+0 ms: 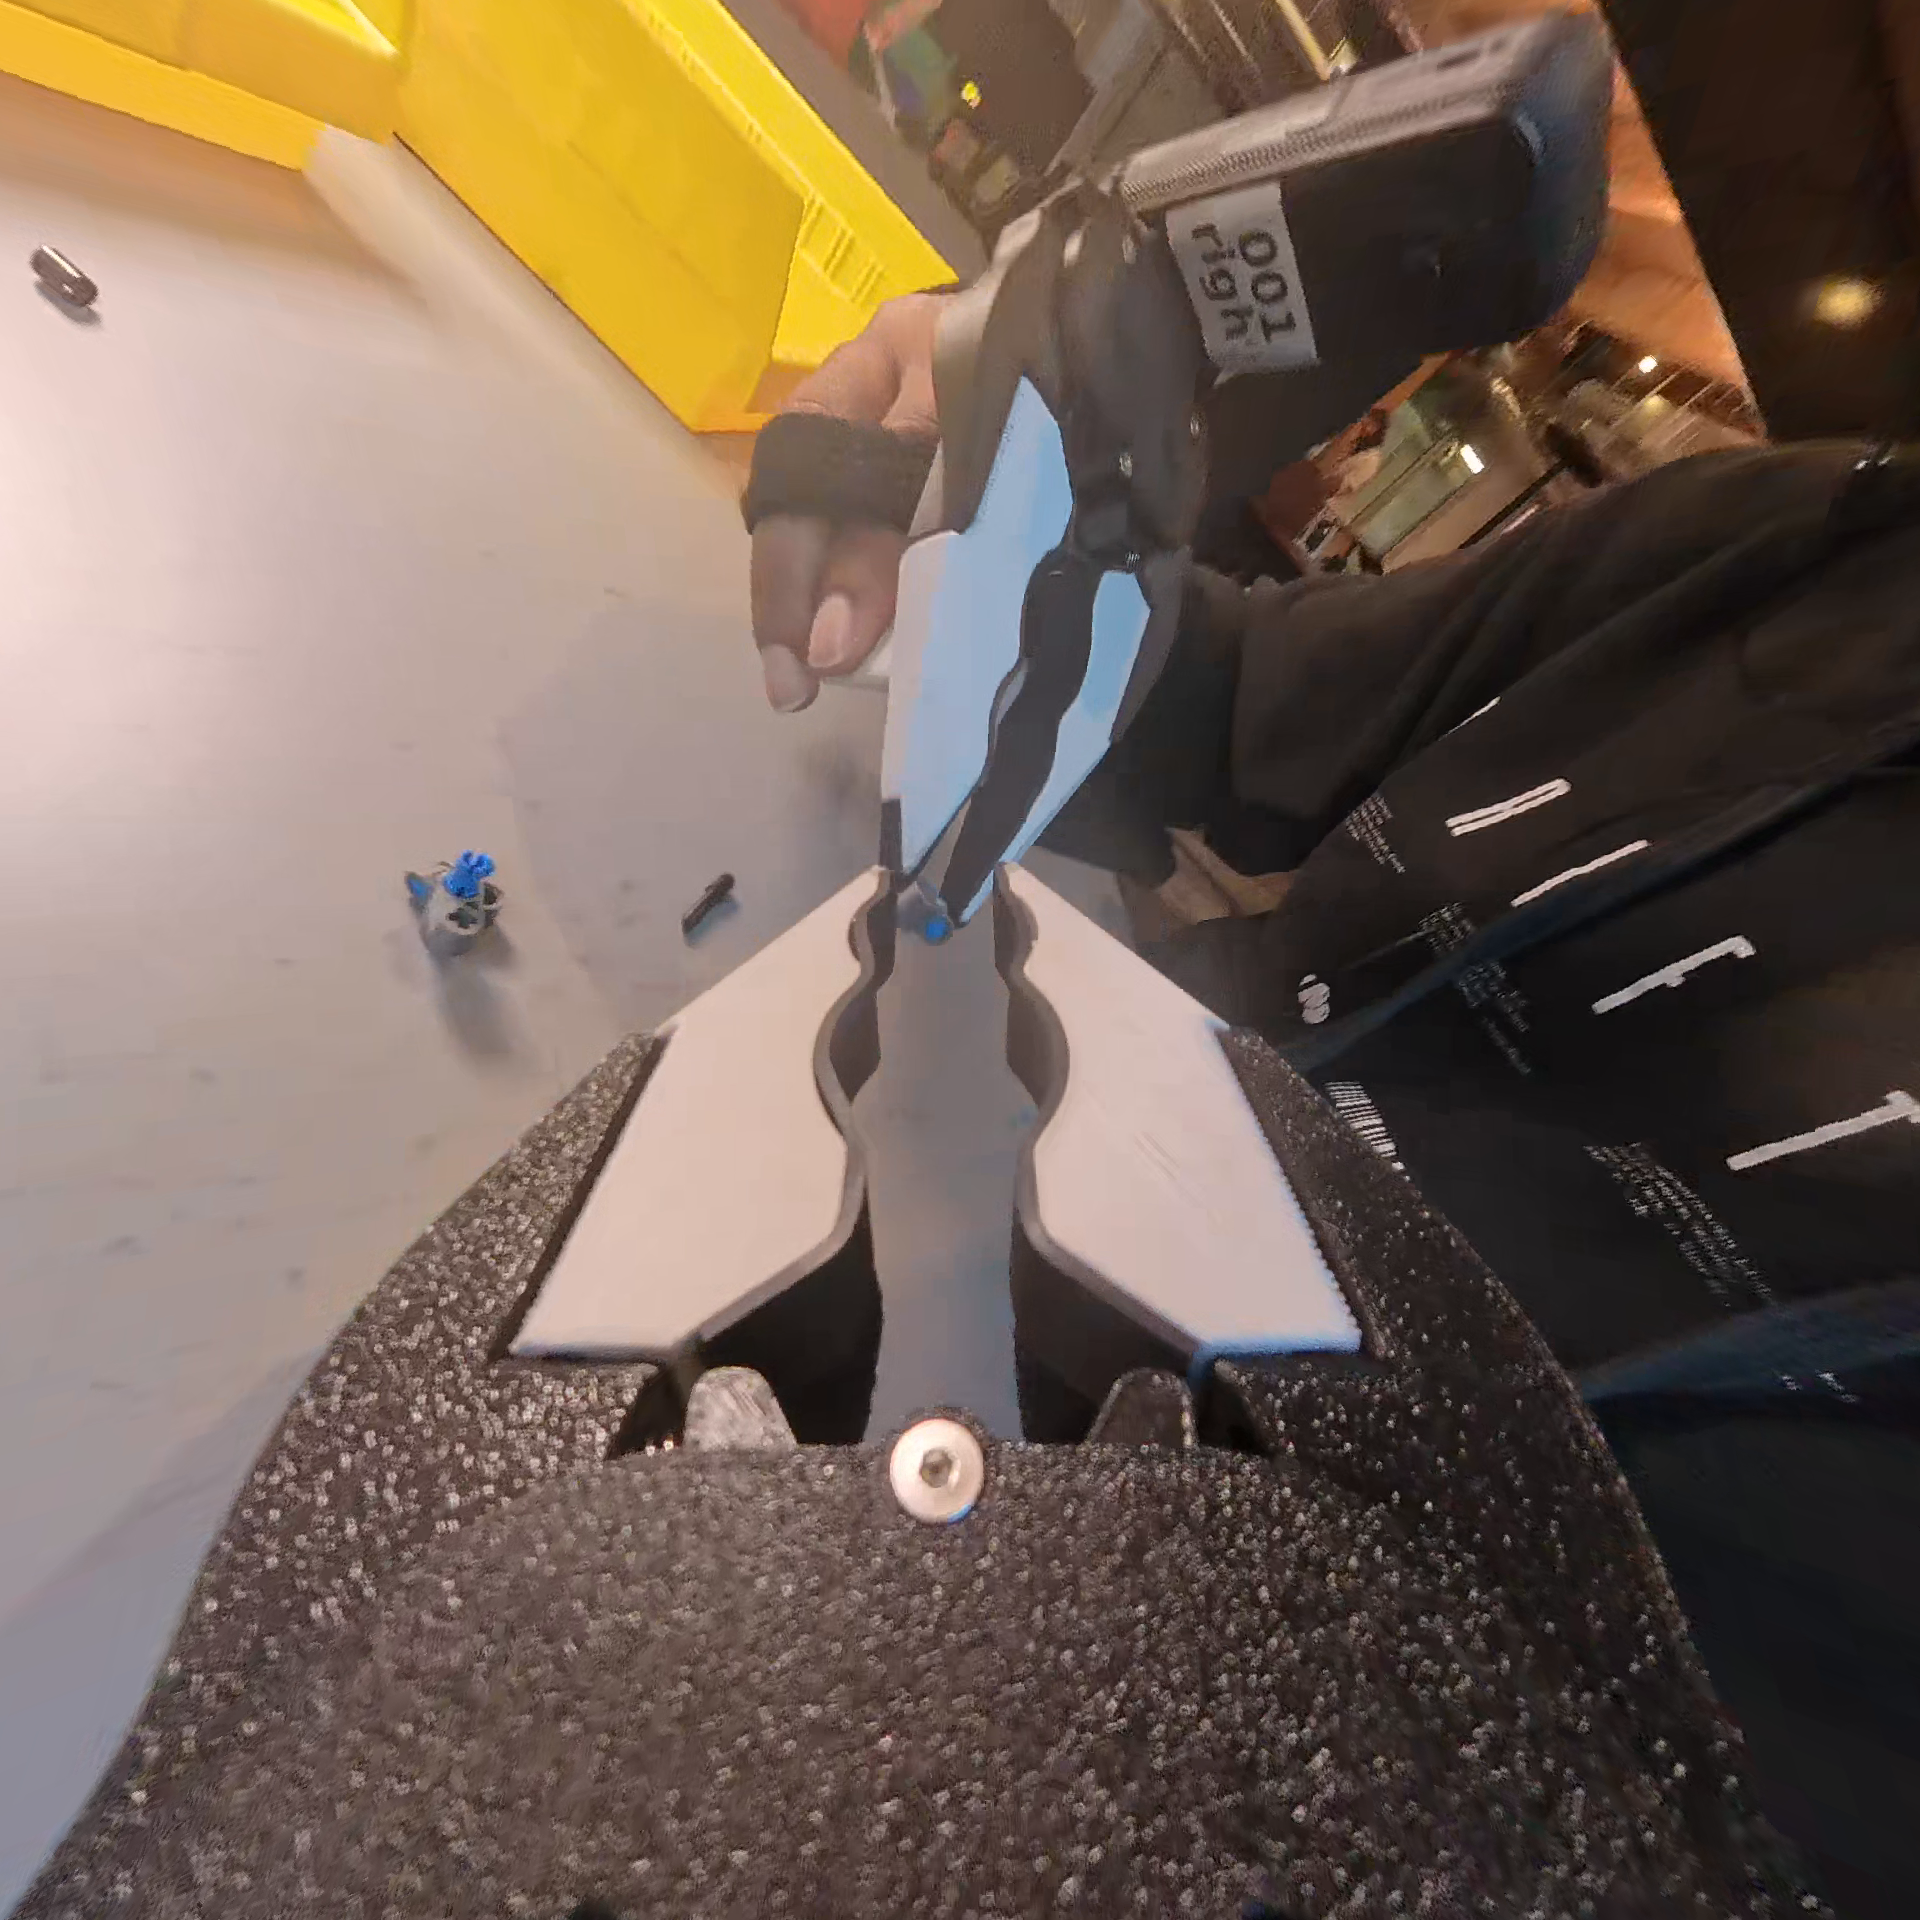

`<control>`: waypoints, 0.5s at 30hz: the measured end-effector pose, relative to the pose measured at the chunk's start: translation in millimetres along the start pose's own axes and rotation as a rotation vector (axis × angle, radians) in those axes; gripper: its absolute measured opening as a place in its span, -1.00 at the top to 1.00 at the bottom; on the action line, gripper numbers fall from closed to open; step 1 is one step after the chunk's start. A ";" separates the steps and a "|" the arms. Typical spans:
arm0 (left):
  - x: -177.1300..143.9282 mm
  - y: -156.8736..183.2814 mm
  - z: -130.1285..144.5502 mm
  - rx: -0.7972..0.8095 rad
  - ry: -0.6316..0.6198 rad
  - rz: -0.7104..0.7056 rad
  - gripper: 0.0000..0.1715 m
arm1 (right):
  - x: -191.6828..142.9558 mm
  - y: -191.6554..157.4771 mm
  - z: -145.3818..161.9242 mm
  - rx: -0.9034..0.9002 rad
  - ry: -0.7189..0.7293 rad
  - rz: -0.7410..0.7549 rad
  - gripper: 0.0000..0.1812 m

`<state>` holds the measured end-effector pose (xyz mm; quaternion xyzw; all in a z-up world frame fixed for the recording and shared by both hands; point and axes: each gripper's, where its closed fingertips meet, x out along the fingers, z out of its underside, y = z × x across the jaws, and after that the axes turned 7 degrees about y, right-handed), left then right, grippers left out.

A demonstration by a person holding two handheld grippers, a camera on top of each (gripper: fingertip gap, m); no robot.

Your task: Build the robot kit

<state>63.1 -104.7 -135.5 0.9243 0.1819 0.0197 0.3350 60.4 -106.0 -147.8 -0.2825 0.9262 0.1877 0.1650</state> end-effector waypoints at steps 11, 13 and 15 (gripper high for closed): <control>3.9 -4.1 0.5 -0.095 0.027 0.002 0.91 | -4.9 4.4 -9.3 -0.128 -0.029 0.067 0.93; 2.0 -6.2 -5.2 -0.110 0.065 0.005 0.91 | -6.4 10.2 -10.0 -0.112 -0.010 0.096 0.92; -1.8 -7.4 -13.8 -0.100 0.116 0.008 0.92 | -9.8 18.1 -11.5 -0.070 0.027 0.131 0.92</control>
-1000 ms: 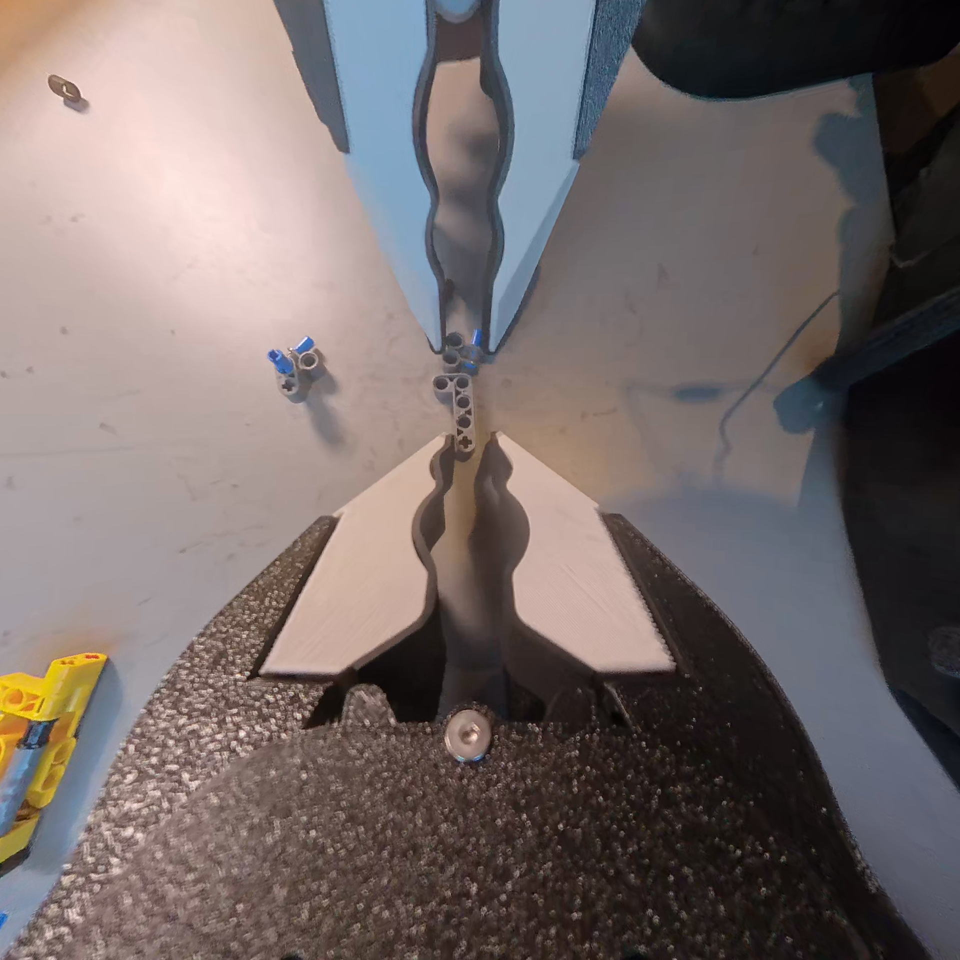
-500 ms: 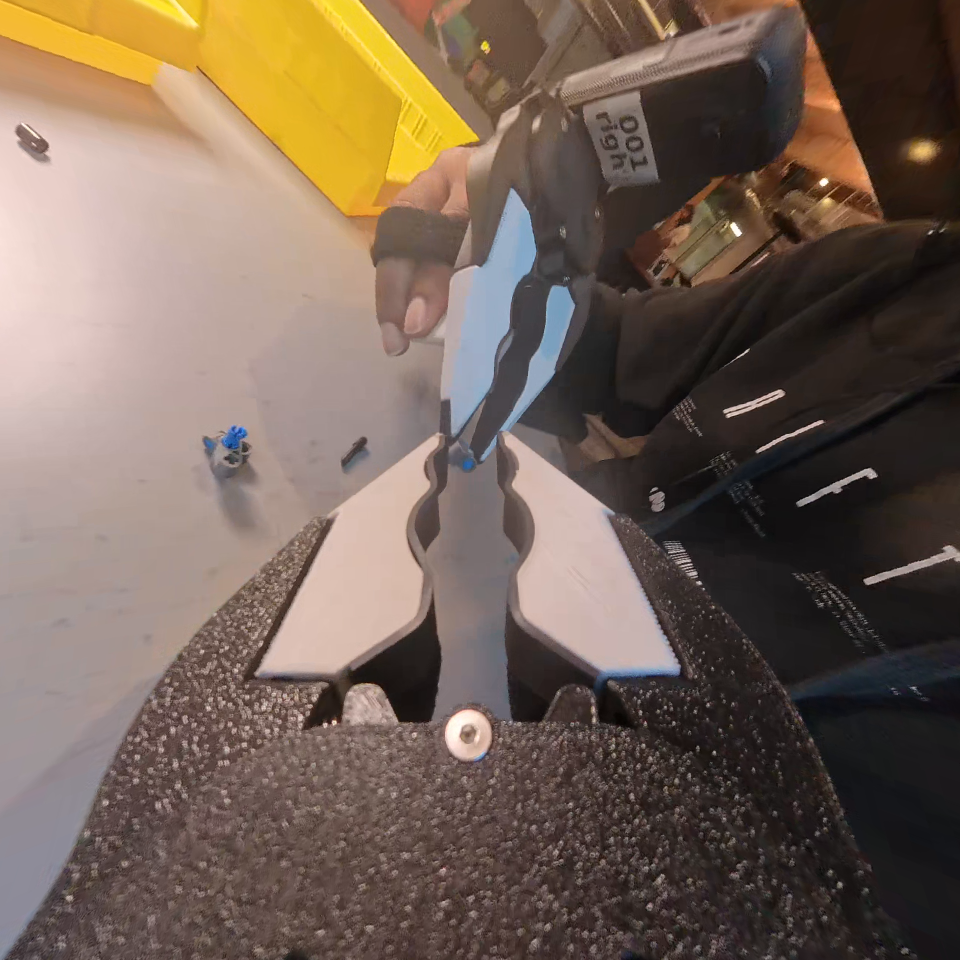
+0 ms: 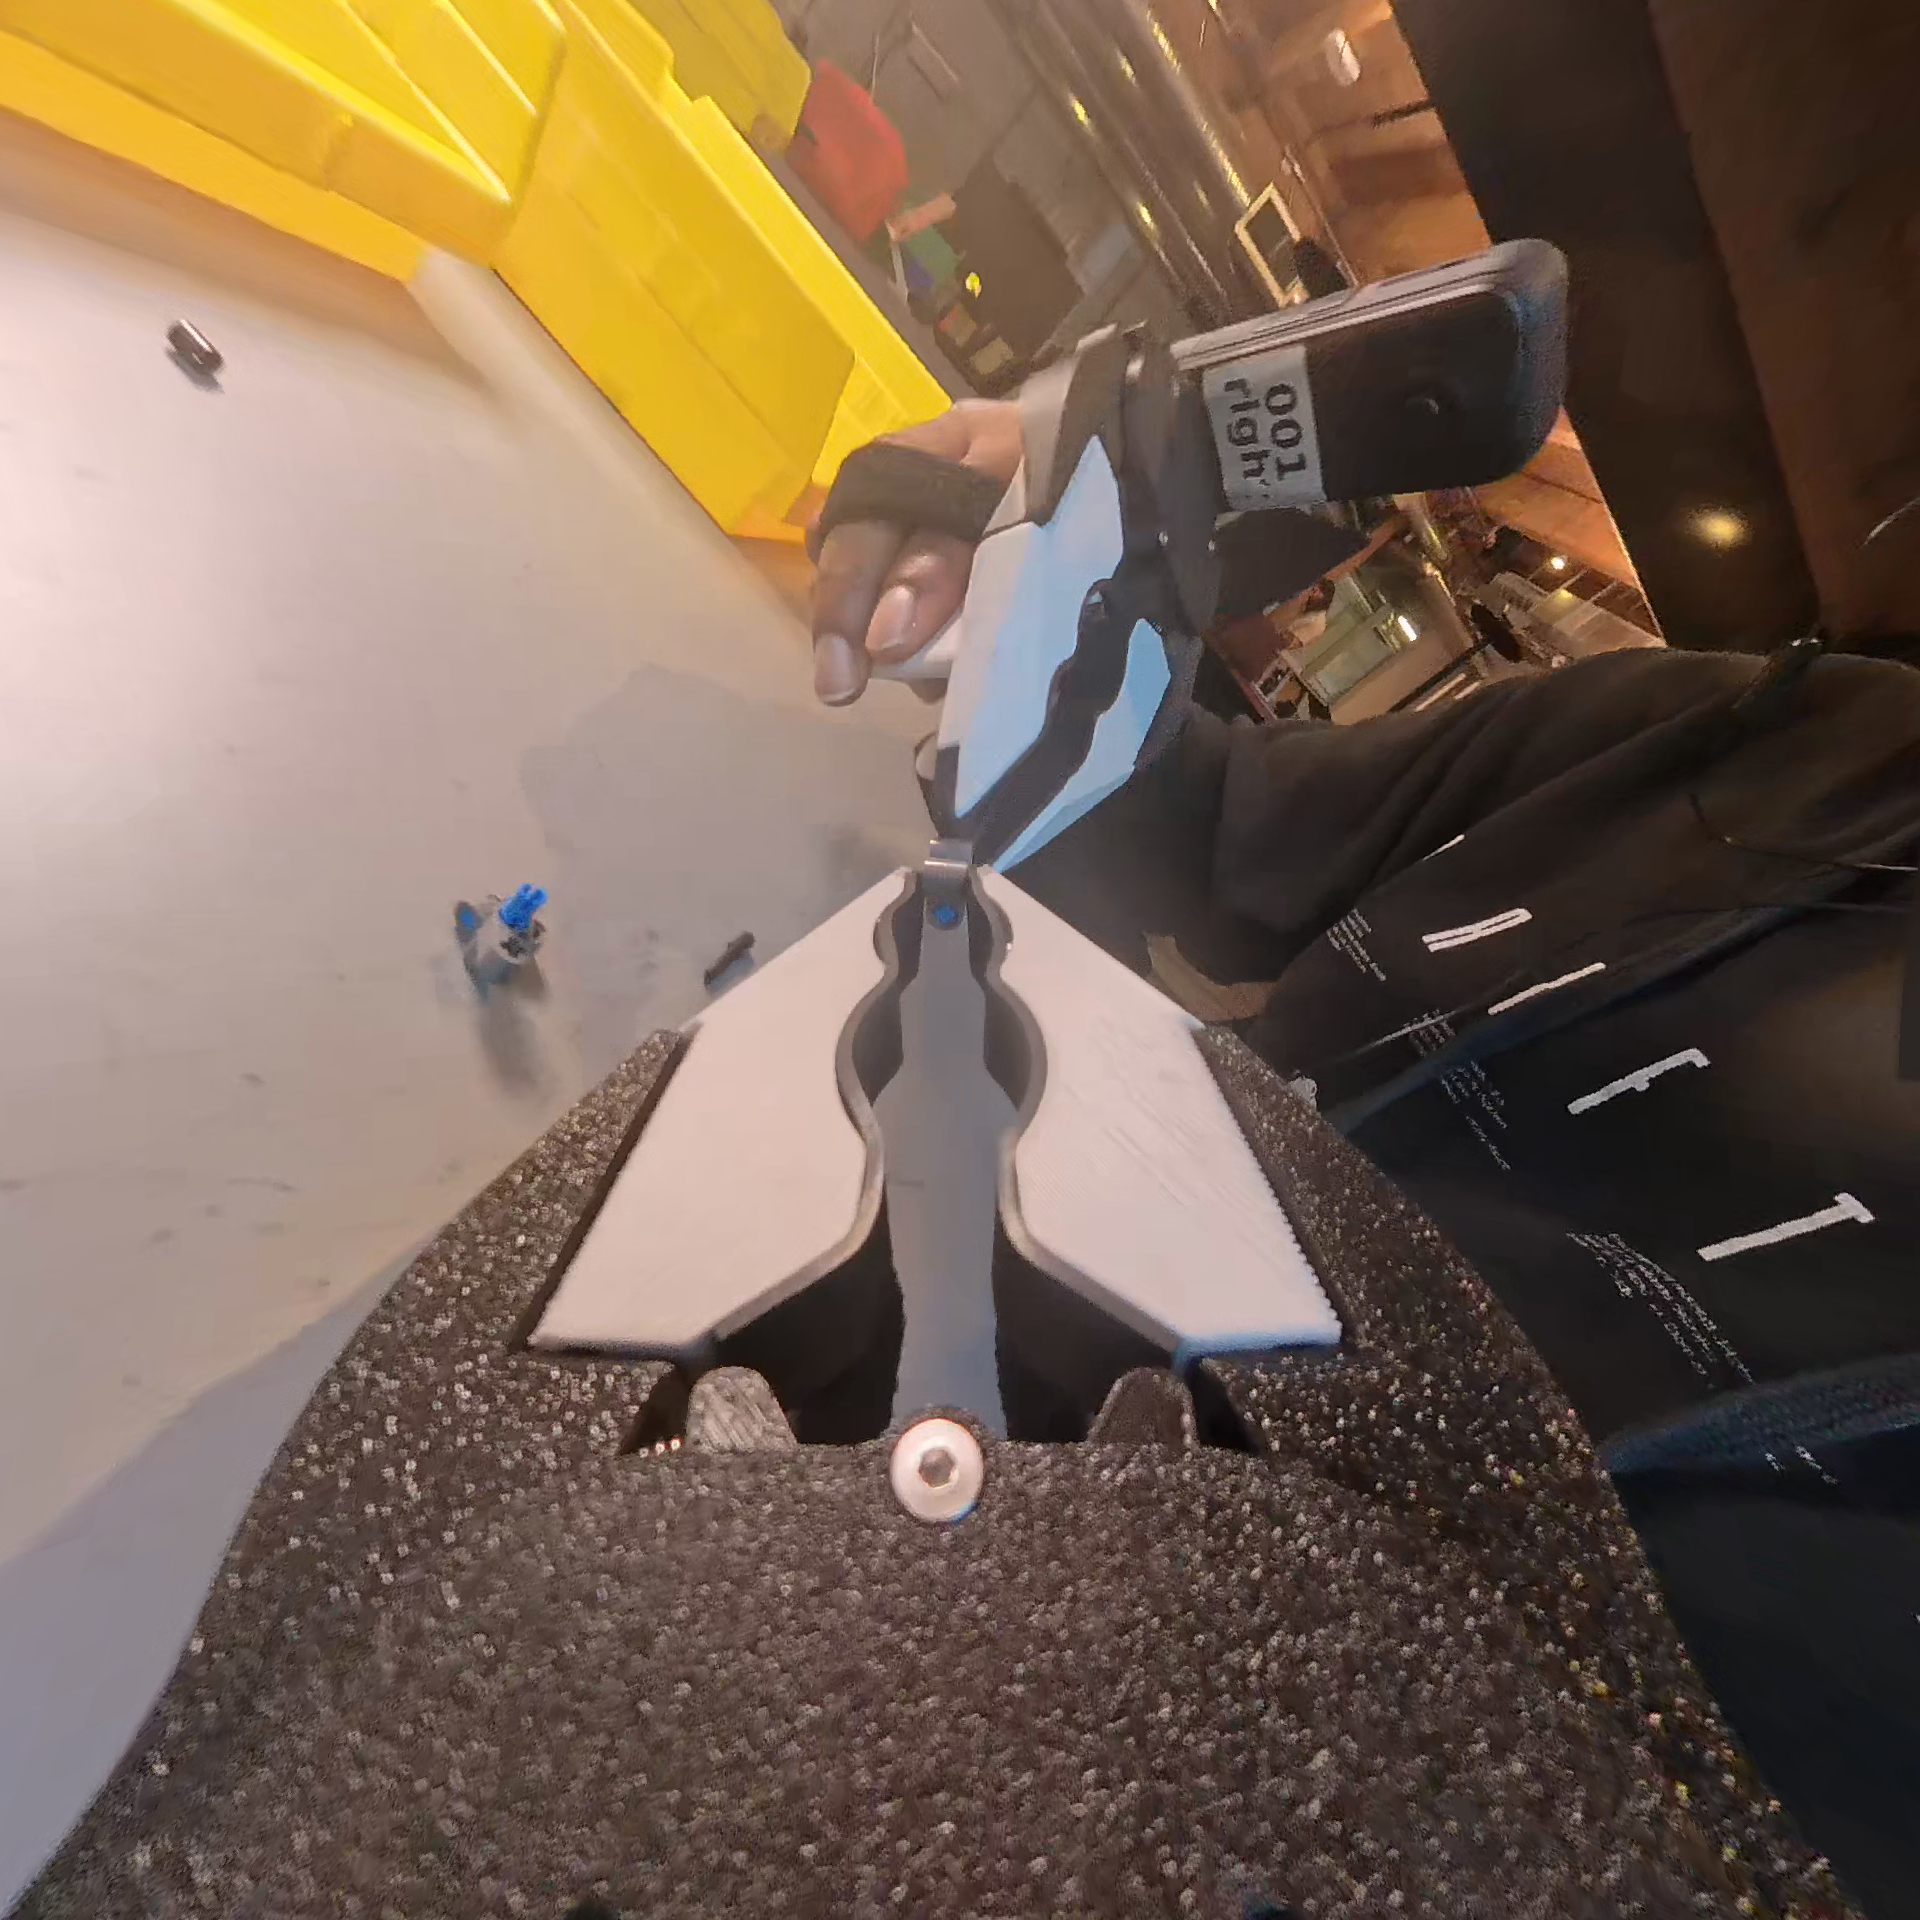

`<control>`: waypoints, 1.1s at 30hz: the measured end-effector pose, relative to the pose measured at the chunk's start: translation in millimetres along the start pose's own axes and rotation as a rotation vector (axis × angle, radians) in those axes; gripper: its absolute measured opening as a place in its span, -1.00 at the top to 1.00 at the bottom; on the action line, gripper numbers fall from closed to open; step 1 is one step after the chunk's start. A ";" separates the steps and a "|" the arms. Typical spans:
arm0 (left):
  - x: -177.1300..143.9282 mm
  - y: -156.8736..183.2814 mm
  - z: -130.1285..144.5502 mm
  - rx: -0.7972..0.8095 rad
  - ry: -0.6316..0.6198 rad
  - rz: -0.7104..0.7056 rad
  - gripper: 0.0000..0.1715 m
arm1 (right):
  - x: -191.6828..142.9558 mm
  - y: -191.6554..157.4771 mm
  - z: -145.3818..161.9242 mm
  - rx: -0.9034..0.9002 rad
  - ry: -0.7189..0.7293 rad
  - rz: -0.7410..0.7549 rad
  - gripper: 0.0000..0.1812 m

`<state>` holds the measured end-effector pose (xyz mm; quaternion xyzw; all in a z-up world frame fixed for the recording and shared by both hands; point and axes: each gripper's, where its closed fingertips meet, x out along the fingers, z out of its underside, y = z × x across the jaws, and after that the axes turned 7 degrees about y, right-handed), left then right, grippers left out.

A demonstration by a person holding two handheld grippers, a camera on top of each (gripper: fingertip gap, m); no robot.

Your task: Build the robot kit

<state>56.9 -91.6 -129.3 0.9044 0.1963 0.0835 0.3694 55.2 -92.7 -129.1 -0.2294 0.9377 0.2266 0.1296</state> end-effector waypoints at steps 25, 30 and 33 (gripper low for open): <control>-6.9 1.6 -33.9 0.419 0.172 -0.137 0.91 | -0.6 31.0 -9.6 0.165 0.163 0.145 0.96; -8.8 -11.2 -33.0 0.275 0.167 -0.167 0.75 | -5.3 41.9 1.9 -0.068 0.074 0.256 0.96; -10.5 -16.1 -36.2 0.148 0.201 -0.161 0.69 | -6.8 50.8 8.5 -0.315 -0.032 0.361 0.96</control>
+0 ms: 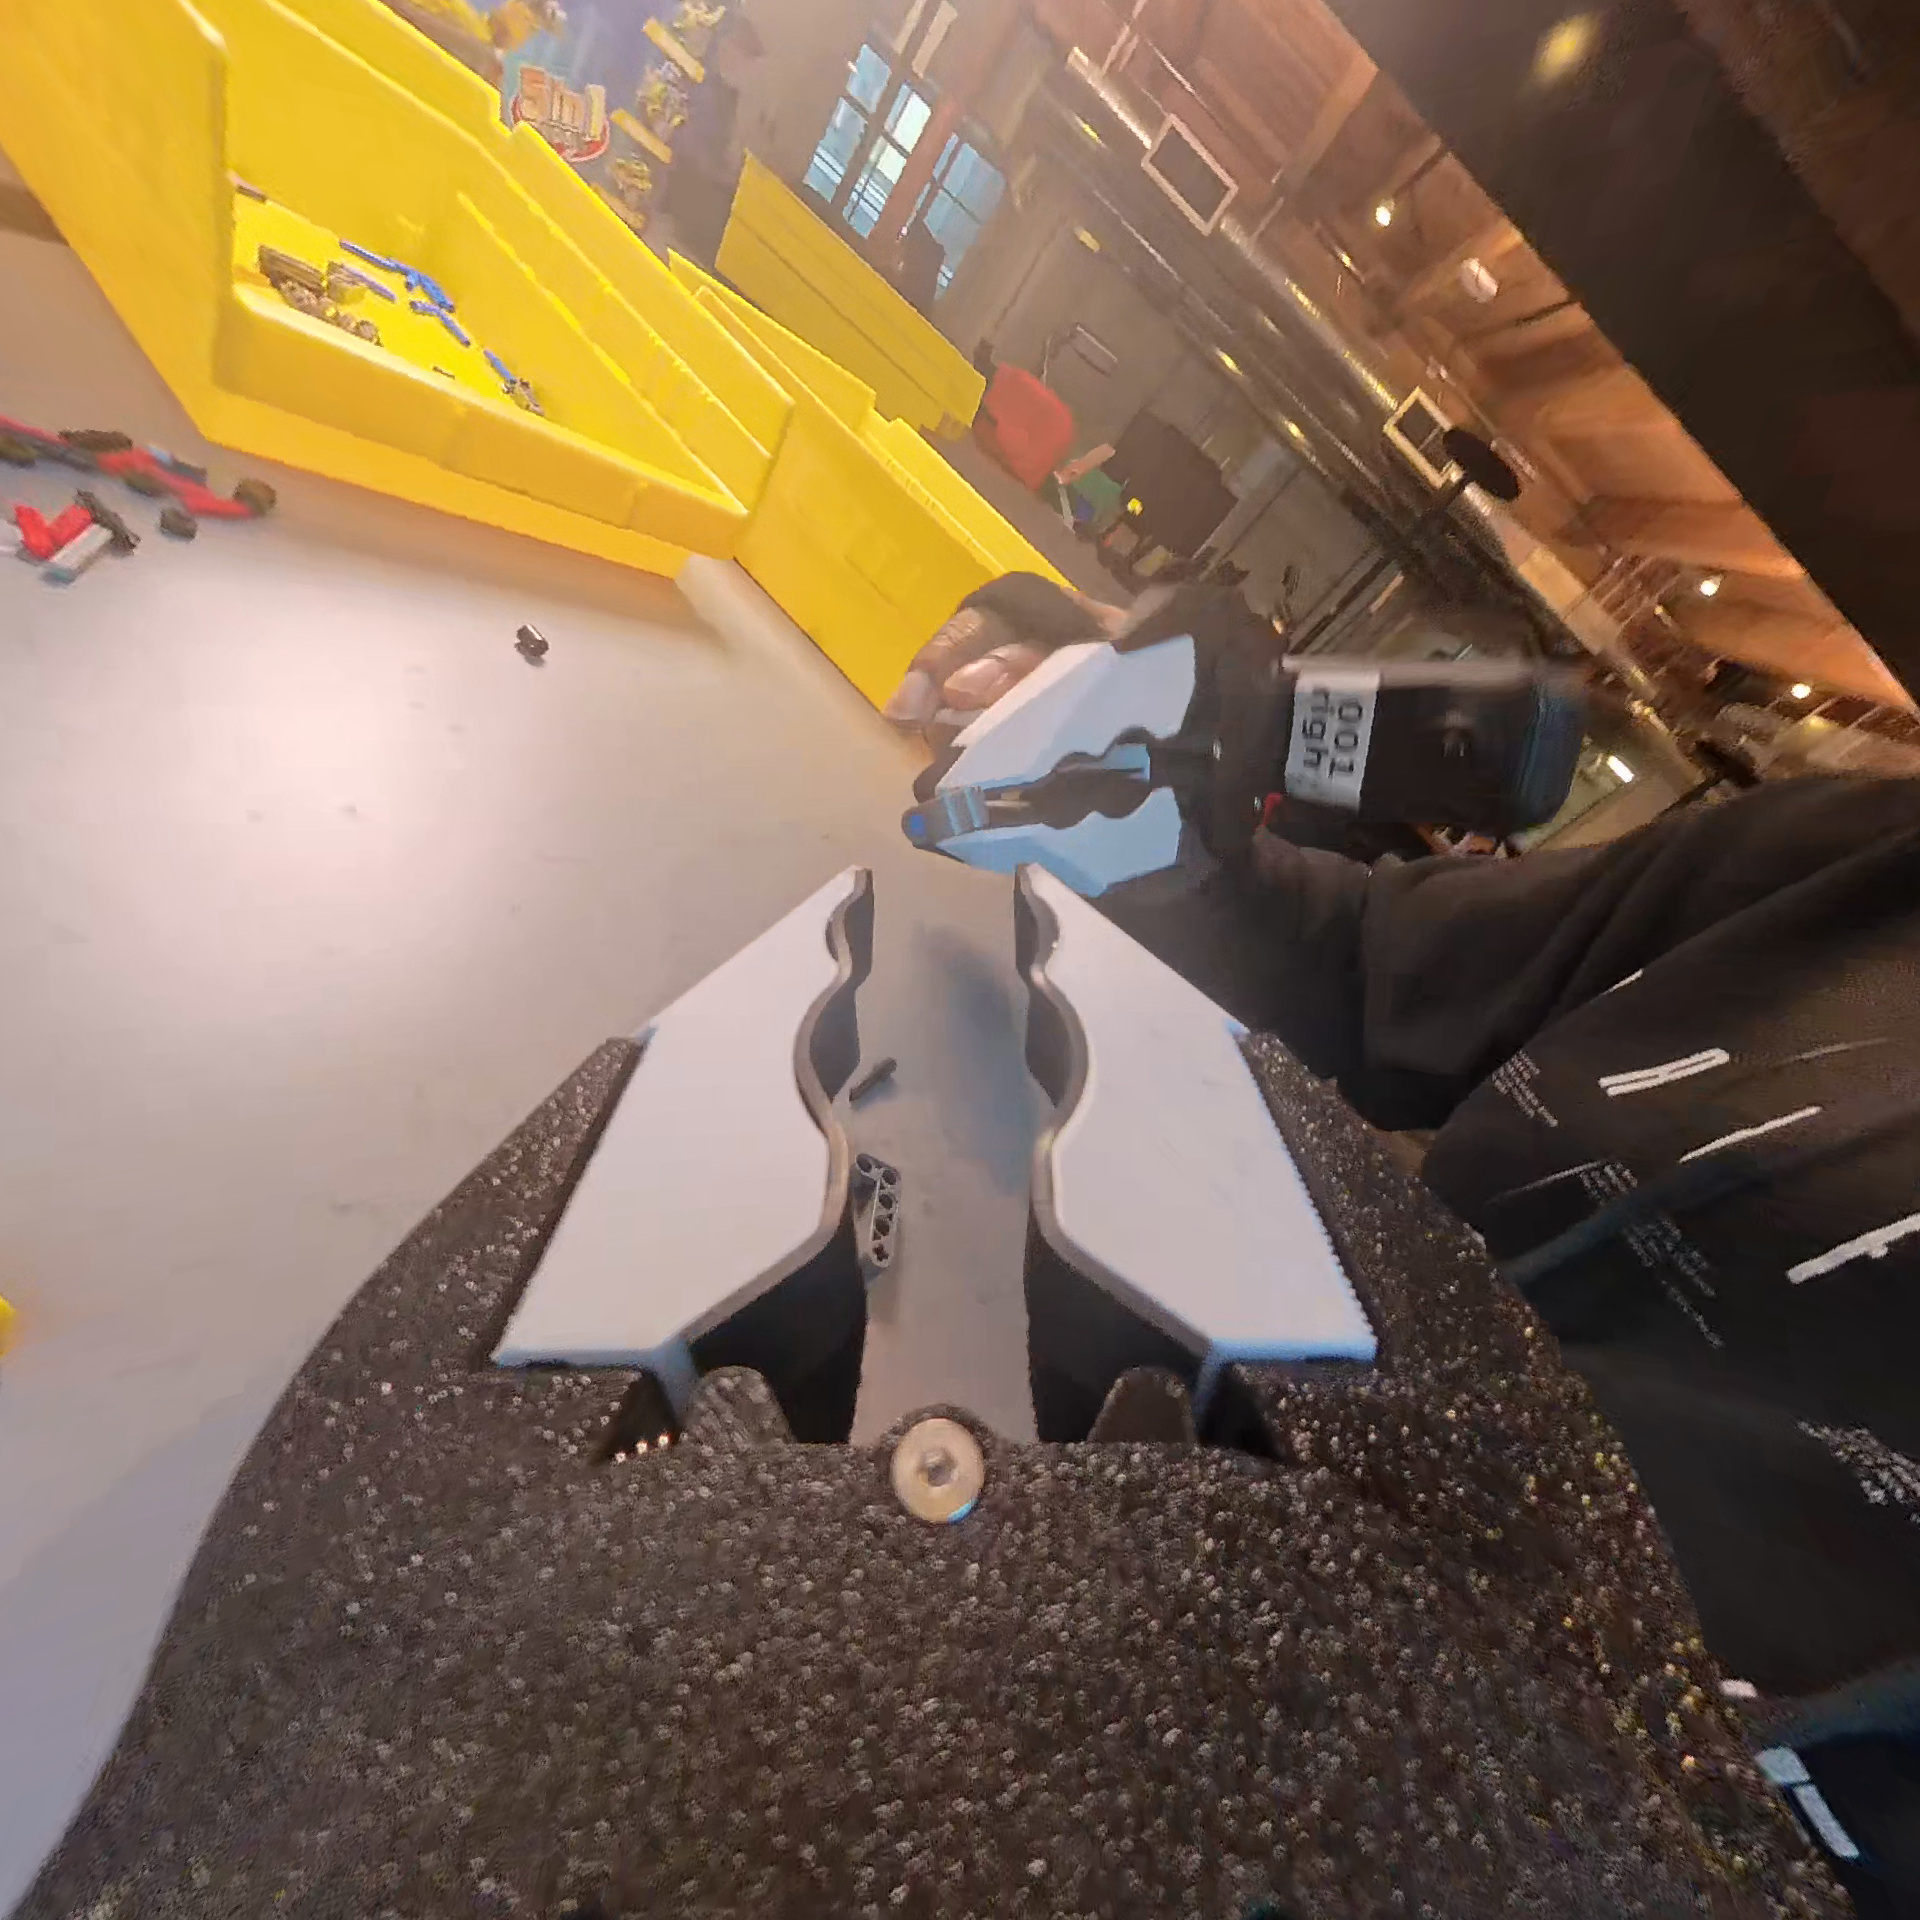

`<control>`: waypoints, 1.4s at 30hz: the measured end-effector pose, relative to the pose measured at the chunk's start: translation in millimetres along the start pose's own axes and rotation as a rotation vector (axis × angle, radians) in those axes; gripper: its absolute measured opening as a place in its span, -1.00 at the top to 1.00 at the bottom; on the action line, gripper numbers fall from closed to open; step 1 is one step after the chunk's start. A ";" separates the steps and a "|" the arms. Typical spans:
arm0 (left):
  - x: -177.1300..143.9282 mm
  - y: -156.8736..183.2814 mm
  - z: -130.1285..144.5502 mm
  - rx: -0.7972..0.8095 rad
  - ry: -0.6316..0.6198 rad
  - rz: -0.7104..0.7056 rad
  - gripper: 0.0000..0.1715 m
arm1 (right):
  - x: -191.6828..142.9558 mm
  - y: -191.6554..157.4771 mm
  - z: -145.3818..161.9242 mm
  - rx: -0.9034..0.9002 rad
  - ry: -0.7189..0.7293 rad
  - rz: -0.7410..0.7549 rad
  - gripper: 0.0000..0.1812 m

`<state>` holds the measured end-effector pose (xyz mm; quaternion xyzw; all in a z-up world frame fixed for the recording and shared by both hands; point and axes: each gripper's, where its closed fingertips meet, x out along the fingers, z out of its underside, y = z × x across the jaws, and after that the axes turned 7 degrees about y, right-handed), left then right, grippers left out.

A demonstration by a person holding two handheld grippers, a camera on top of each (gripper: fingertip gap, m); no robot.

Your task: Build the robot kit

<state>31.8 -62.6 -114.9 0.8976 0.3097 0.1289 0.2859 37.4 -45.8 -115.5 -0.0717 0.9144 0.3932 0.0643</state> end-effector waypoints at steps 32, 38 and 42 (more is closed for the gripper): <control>-4.7 46.5 27.1 0.603 -0.155 0.223 0.85 | -15.9 -39.8 -42.8 0.723 0.272 -0.458 0.82; -3.9 52.4 26.4 0.598 -0.130 0.242 0.85 | -16.2 -40.8 -49.7 0.712 0.307 -0.463 0.81; -4.6 46.8 20.0 0.607 -0.109 0.197 0.84 | -11.7 -34.9 -48.2 0.727 0.304 -0.416 0.83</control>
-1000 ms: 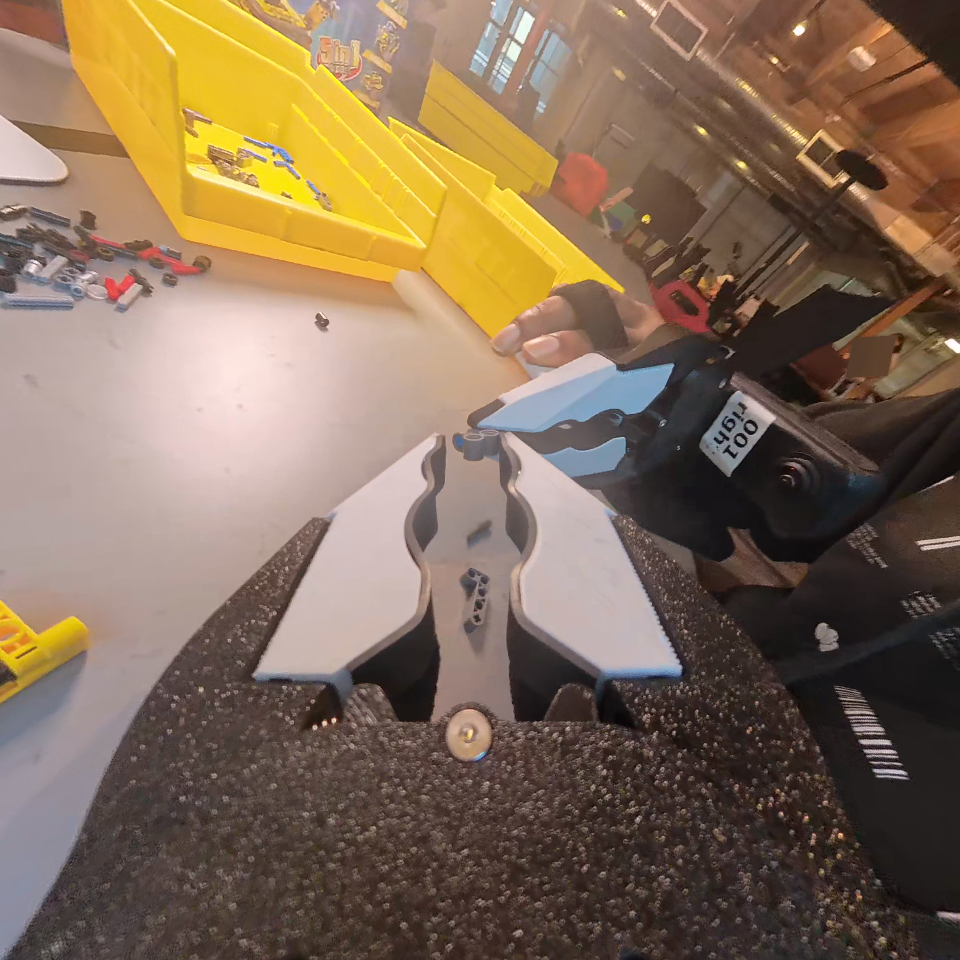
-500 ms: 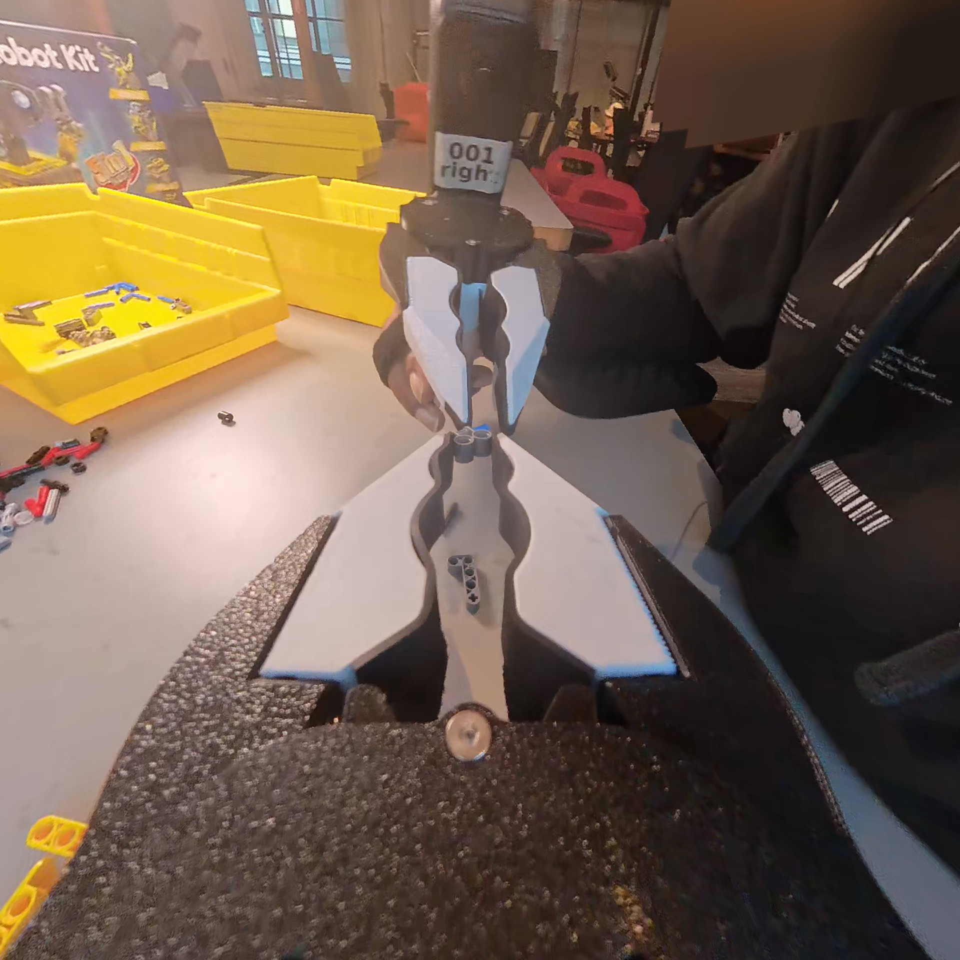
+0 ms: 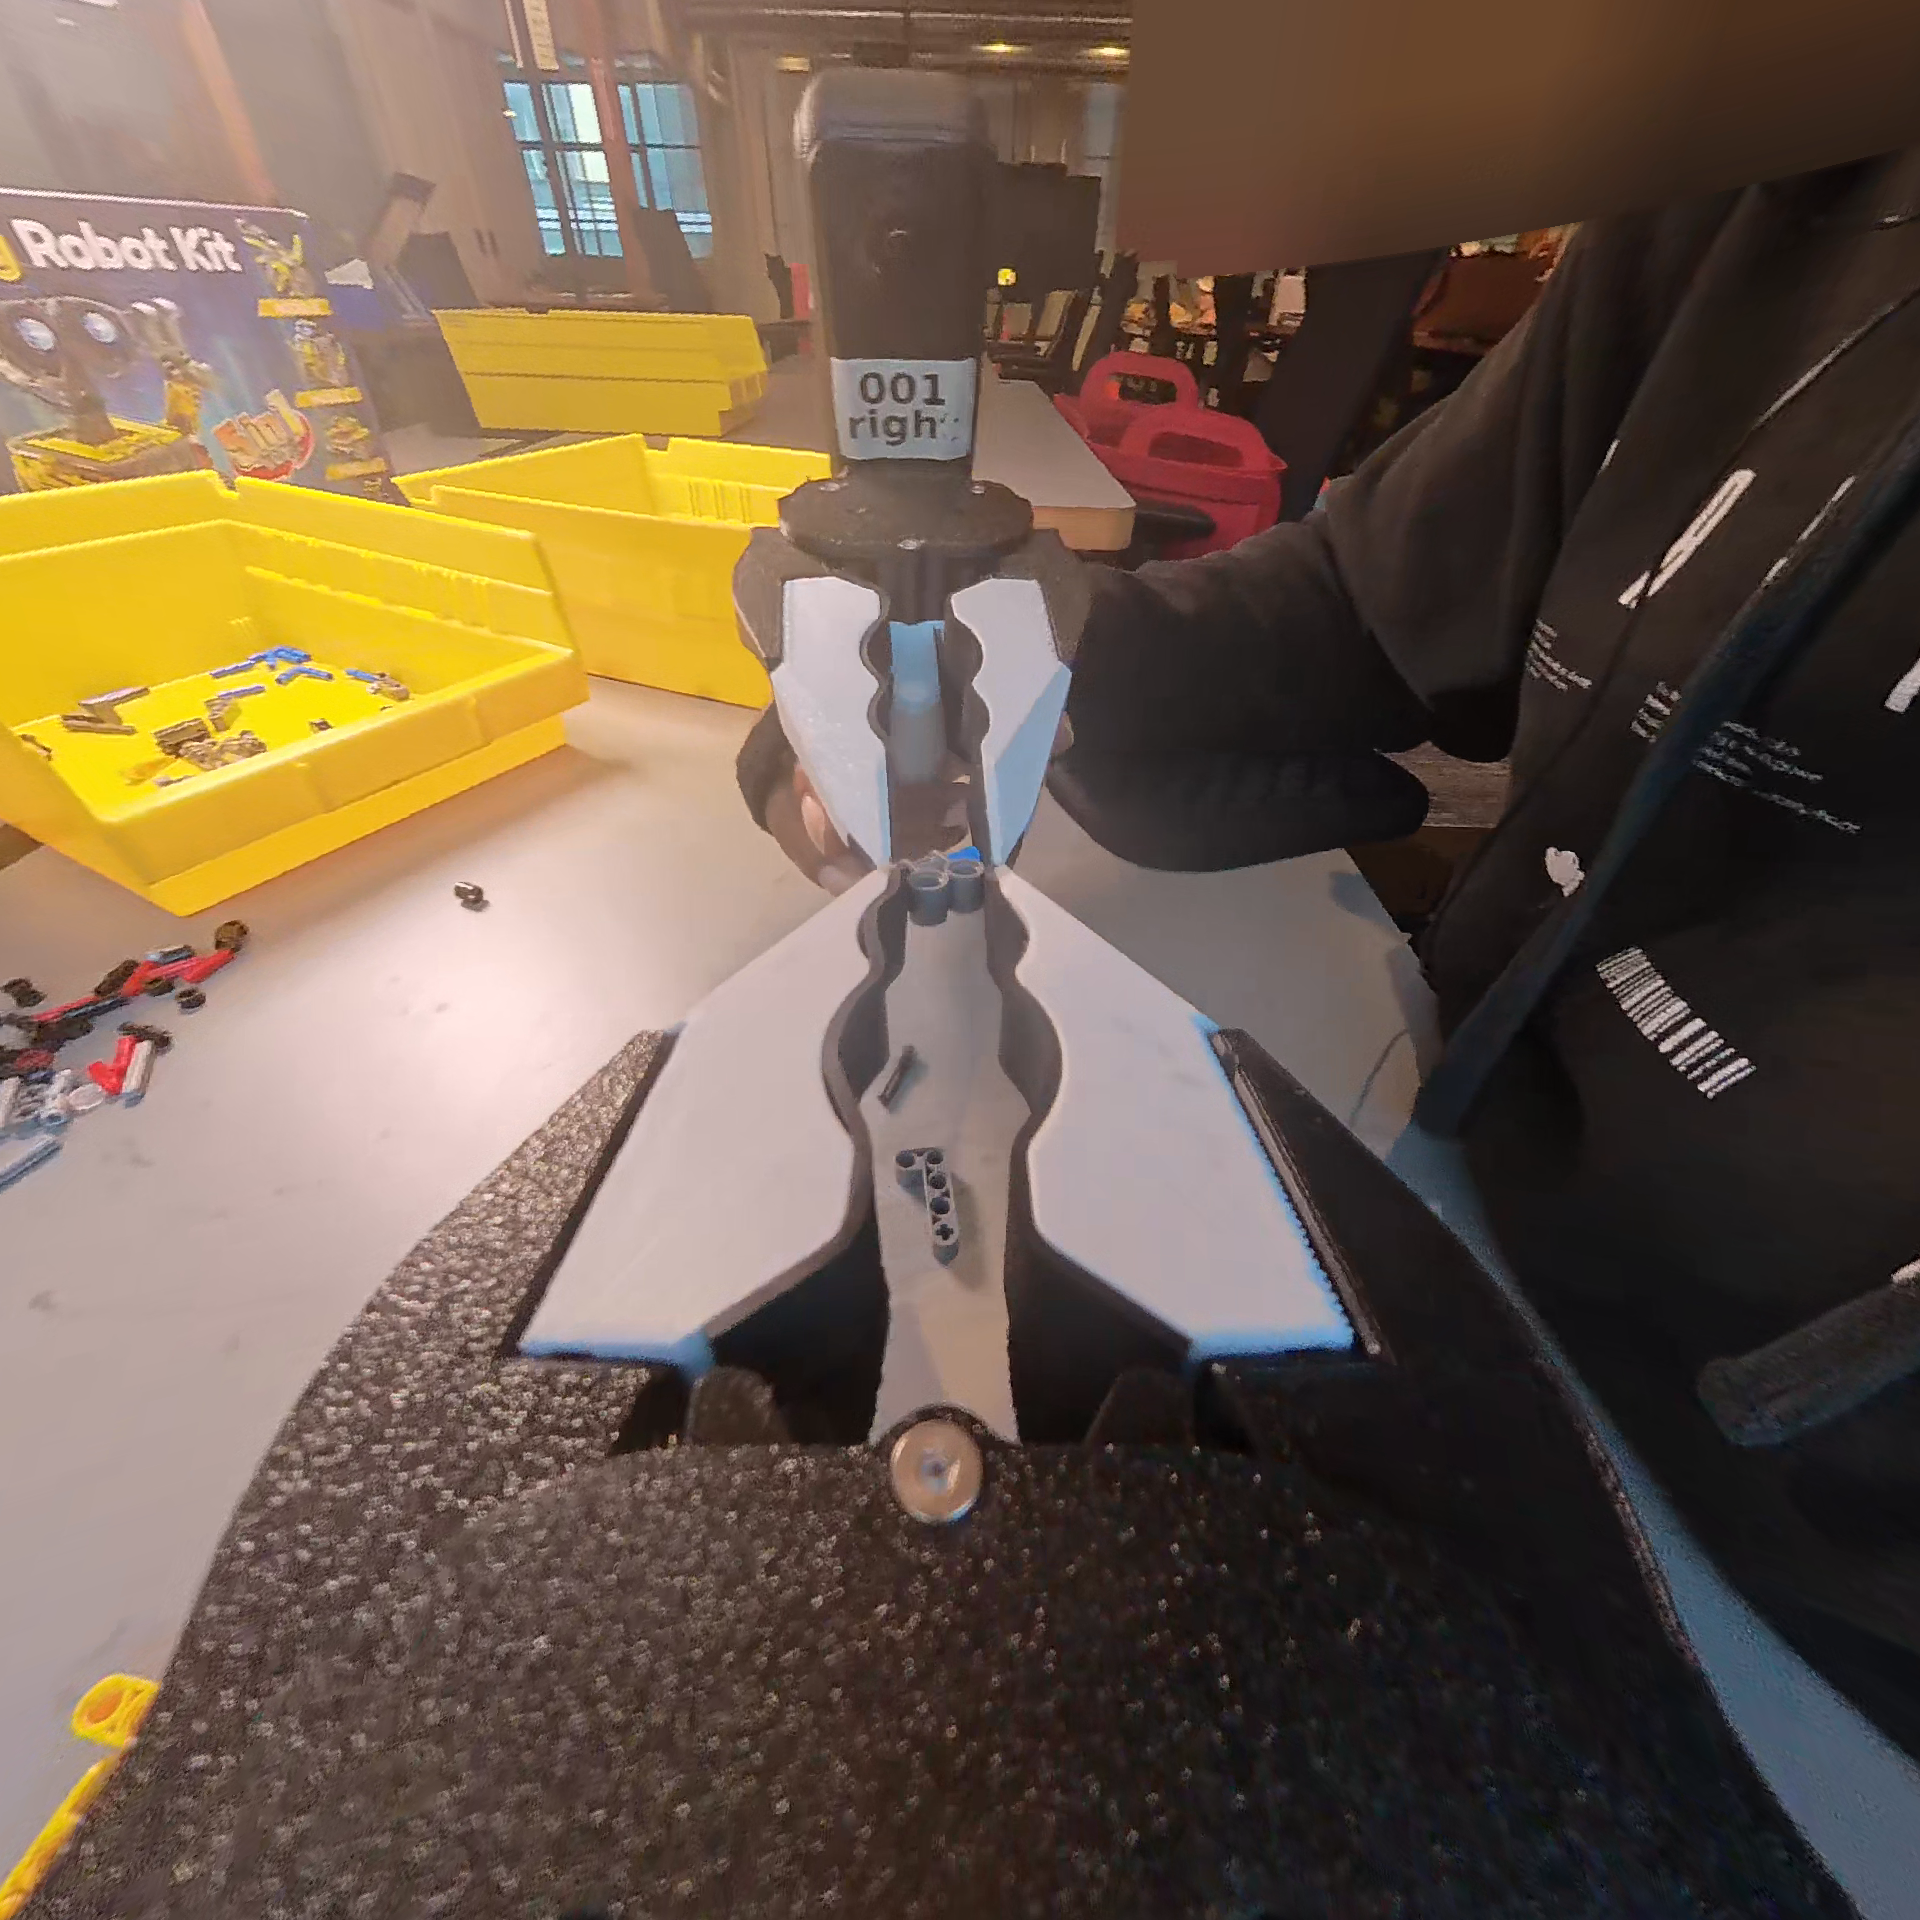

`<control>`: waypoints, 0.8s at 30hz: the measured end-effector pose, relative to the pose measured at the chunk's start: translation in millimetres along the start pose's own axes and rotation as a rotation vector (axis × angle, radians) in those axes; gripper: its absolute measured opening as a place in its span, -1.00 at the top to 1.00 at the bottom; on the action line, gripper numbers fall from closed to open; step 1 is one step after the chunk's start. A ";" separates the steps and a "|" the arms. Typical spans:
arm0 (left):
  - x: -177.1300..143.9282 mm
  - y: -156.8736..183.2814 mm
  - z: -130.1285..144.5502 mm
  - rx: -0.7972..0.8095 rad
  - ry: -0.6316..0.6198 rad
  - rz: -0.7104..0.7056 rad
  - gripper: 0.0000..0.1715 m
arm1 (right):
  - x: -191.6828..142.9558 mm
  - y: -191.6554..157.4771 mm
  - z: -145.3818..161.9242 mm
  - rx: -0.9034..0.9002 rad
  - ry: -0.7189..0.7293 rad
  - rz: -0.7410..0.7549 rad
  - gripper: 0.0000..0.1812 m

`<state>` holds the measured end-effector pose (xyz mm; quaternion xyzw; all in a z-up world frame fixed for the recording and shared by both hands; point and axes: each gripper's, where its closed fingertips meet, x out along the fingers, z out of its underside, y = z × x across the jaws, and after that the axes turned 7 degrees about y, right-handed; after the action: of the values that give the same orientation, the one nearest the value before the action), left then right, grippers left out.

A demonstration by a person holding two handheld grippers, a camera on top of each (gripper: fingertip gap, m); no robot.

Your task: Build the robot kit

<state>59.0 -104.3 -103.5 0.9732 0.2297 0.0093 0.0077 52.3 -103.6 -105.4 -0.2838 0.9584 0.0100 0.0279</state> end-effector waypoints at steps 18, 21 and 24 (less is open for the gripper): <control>-2.5 -14.9 -0.2 0.035 -0.034 -0.112 0.84 | -2.7 16.1 -6.0 -0.115 0.000 0.130 0.83; -1.3 -5.4 2.8 0.043 -0.052 -0.053 0.84 | -3.5 7.0 -5.6 -0.111 -0.005 0.070 0.79; 1.1 0.9 9.2 0.058 -0.086 -0.018 0.84 | -3.3 -1.3 -2.7 -0.119 -0.030 0.024 0.80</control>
<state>60.6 -104.7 -112.6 0.9704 0.2379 -0.0395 -0.0107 55.6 -103.0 -102.5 -0.2734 0.9589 0.0715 0.0252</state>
